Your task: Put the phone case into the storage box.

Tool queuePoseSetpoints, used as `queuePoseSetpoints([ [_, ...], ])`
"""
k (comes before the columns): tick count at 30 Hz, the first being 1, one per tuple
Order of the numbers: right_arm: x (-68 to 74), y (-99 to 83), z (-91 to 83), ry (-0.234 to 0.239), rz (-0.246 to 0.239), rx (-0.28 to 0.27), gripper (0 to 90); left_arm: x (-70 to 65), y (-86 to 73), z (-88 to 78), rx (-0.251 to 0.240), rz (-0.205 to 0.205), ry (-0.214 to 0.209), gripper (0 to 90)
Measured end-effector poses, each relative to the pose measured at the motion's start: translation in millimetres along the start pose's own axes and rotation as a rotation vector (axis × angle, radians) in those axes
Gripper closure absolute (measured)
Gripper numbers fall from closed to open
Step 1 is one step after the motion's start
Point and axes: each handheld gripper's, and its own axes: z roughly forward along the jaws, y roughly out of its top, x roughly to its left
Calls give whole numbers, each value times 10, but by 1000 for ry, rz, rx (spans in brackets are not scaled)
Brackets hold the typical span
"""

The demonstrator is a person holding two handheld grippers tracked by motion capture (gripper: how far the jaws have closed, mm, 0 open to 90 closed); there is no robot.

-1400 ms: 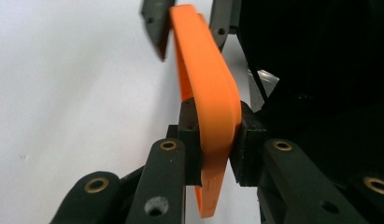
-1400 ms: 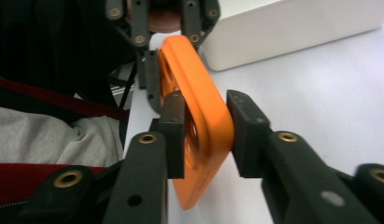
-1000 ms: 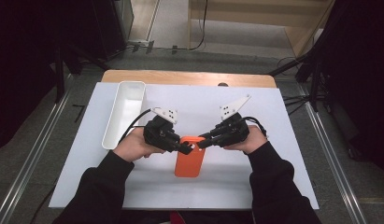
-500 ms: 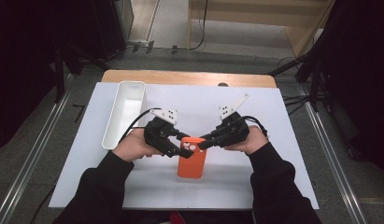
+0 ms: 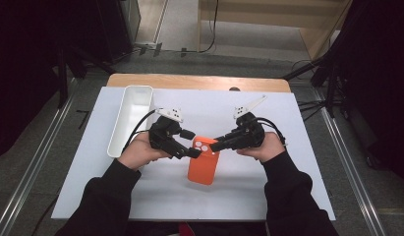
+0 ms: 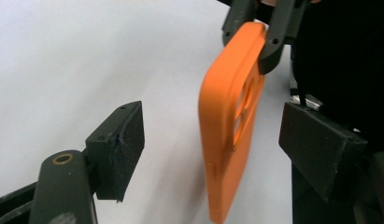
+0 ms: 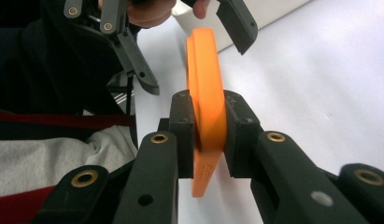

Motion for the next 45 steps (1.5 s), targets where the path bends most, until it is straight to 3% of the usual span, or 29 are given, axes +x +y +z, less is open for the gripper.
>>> queuePoseSetpoints([
  [17,30,-15,-100,-139,114,-22,745,63,-32,-153,-99,-60,113,227],
  [31,69,-71,-92,-226,199,-44,745,62,-63,-182,-122,-102,181,228],
  [45,170,-83,-2,-321,238,-97,746,-6,-83,-163,-147,-95,230,228],
])
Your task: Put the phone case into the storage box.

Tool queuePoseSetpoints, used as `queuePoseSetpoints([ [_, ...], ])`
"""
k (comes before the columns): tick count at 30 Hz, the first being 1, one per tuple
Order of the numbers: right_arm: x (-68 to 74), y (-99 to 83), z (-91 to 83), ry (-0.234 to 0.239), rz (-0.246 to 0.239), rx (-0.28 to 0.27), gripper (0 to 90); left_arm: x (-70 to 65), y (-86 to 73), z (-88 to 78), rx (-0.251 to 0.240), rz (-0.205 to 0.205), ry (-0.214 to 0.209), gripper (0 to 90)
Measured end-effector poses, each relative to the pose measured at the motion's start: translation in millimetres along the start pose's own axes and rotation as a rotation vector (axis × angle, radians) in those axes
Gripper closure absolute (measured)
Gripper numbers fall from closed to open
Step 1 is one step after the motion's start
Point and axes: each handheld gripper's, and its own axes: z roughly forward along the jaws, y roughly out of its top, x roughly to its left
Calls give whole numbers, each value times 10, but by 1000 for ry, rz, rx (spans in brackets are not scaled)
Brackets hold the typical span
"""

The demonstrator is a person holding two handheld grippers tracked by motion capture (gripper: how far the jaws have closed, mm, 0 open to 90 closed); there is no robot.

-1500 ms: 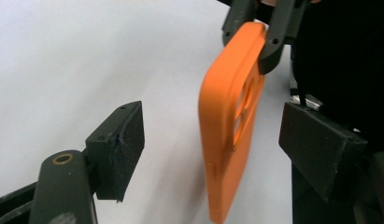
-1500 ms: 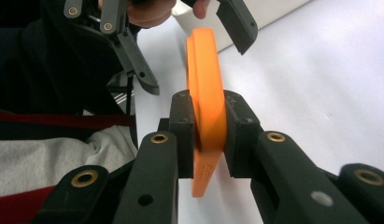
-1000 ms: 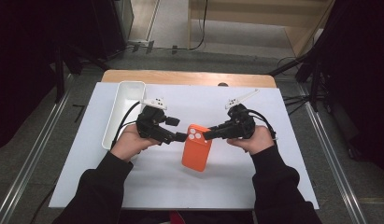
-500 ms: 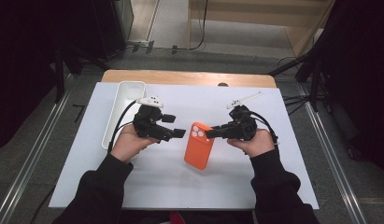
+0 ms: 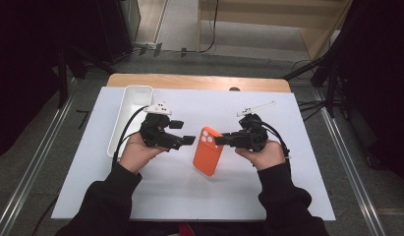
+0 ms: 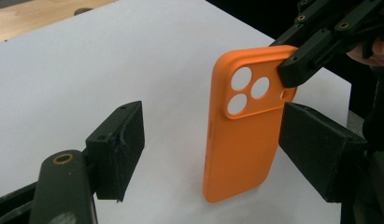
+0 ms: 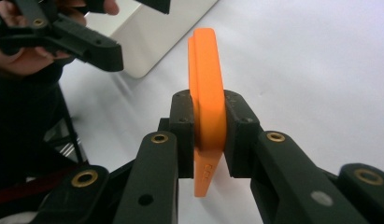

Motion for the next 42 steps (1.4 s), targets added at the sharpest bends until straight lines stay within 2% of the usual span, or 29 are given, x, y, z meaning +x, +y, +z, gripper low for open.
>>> queuePoseSetpoints([
  [3,37,6,7,-18,10,-16,746,-28,-8,7,-9,1,8,228],
  [5,54,12,13,-44,17,-28,746,-47,-16,2,-19,7,32,228],
  [8,65,19,26,-51,33,-39,746,-58,-21,-9,-36,8,38,229],
  [16,84,48,74,-114,55,-42,746,-114,-26,16,-16,29,51,230],
  [20,88,93,86,-103,74,-57,746,-147,-25,34,-11,42,69,230],
  [27,123,200,95,-127,53,-72,746,-190,-25,34,-17,59,115,228],
  [35,94,282,161,-153,47,-74,746,-208,-51,87,-19,51,130,226],
  [40,61,307,155,-144,53,-80,746,-200,-69,128,-37,43,117,226],
  [42,61,310,151,-144,53,-81,745,-202,-73,152,-36,42,125,226],
])
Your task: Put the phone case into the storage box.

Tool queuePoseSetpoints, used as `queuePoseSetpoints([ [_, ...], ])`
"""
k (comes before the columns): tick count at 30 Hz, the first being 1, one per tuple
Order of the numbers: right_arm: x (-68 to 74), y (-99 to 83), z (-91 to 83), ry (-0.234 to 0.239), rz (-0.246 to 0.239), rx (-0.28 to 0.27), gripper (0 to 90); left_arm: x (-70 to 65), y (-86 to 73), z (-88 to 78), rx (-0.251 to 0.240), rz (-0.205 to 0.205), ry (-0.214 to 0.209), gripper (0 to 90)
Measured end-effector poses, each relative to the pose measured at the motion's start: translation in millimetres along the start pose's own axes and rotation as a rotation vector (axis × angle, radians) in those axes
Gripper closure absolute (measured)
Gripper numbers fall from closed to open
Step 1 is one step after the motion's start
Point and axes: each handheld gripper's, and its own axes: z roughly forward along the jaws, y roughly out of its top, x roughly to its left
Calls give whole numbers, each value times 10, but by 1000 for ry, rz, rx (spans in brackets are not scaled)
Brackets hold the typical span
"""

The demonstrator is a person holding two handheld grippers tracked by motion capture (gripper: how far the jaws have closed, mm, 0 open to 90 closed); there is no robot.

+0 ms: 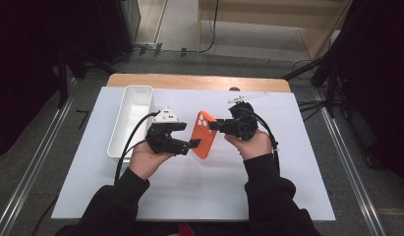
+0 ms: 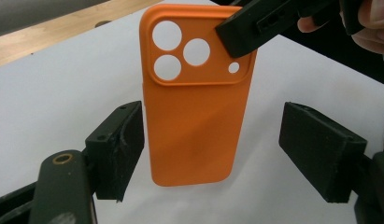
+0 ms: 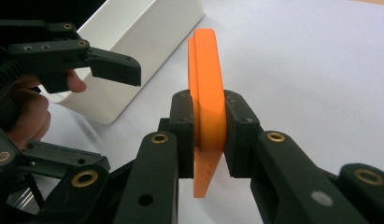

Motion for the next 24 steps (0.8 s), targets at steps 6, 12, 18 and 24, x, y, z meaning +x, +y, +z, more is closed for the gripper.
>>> queuePoseSetpoints([
  [6,36,-3,6,4,-11,10,746,-11,-22,81,31,12,4,133],
  [12,63,-5,2,3,-17,15,746,-24,-13,90,1,16,-9,0],
  [18,81,-7,-4,4,-18,18,746,-47,12,113,4,14,17,0],
  [24,110,-6,3,10,-20,29,745,-70,46,180,20,11,48,0],
])
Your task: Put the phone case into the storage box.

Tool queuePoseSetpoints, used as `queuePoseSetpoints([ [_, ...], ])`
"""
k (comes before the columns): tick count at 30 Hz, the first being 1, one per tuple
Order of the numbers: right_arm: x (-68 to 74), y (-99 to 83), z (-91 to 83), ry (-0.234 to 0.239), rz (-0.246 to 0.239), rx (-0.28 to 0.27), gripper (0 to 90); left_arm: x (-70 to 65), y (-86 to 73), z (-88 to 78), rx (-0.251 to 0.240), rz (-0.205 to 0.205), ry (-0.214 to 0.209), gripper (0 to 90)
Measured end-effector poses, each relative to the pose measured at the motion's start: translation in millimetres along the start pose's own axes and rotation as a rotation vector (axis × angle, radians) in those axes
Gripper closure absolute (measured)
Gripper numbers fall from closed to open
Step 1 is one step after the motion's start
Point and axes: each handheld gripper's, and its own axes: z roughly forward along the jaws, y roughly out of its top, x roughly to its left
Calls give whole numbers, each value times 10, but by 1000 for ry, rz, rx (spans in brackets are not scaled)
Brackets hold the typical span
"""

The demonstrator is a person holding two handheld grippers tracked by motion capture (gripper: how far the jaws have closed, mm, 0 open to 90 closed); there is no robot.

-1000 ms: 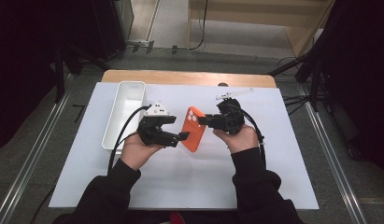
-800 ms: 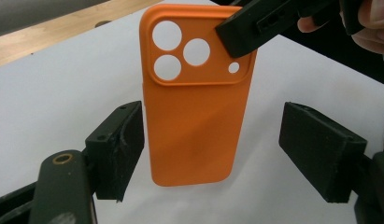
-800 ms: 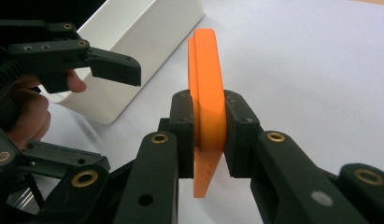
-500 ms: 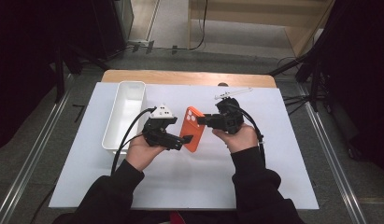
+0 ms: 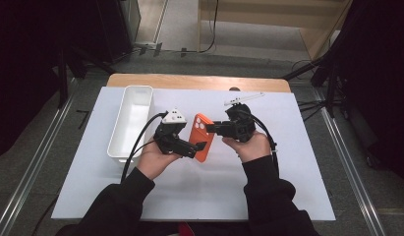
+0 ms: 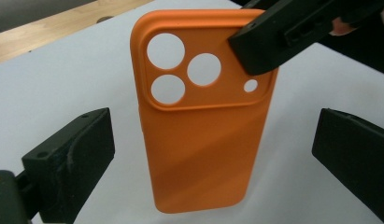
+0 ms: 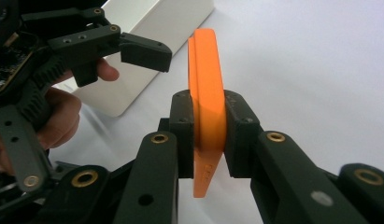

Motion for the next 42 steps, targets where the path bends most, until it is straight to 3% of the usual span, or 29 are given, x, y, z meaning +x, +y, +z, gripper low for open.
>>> queuePoseSetpoints([
  [4,4,3,1,0,-2,2,745,-5,16,29,-2,-13,17,0],
  [12,42,5,-15,4,-5,0,745,-52,40,102,-11,7,36,0],
  [22,78,3,-20,6,-9,2,745,-80,50,162,-30,-45,67,0],
  [29,95,1,-6,2,-10,6,745,-132,48,188,-37,-27,87,2],
  [34,101,1,-8,1,-3,4,745,-138,35,215,-39,-37,93,7],
  [38,102,4,-24,10,4,-1,745,-143,10,234,-55,-59,100,53],
  [42,107,1,-14,7,7,2,745,-153,9,239,-57,-56,107,77],
])
